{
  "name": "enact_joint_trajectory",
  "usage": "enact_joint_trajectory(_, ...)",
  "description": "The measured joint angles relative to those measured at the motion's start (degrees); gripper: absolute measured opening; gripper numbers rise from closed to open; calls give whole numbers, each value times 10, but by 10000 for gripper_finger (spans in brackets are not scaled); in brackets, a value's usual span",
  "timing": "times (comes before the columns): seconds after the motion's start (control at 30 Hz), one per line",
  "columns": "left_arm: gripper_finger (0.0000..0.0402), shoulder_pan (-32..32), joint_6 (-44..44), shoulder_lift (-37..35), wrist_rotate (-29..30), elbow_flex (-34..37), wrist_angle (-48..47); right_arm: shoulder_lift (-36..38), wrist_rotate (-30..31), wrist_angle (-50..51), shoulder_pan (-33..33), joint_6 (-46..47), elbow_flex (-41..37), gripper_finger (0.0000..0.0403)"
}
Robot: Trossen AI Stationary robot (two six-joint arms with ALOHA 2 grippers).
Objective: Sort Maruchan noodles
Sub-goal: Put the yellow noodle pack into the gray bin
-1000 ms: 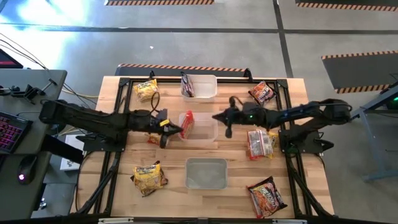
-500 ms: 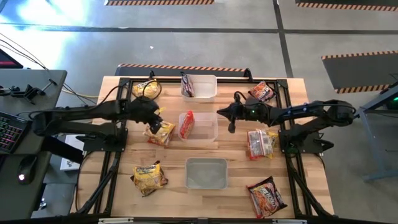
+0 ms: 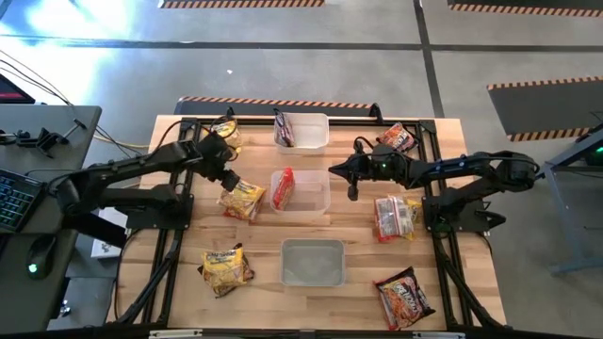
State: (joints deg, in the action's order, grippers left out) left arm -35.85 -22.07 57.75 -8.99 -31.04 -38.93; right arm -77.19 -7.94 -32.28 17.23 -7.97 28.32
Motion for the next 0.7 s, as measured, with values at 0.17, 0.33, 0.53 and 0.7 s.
enact_joint_trajectory(0.17,189,-30,-12,38,-9,15,30,0,-27,4,0,-5,0,0)
enact_joint_trajectory(0.33,185,-36,-8,65,-76,32,76,0,-28,4,0,-15,0,0)
enact_joint_trajectory(0.53,152,-35,4,74,-92,41,90,0,-28,8,0,-33,0,0)
enact_joint_trajectory(0.7,83,-35,29,68,-92,41,100,0,-28,8,0,-36,0,0)
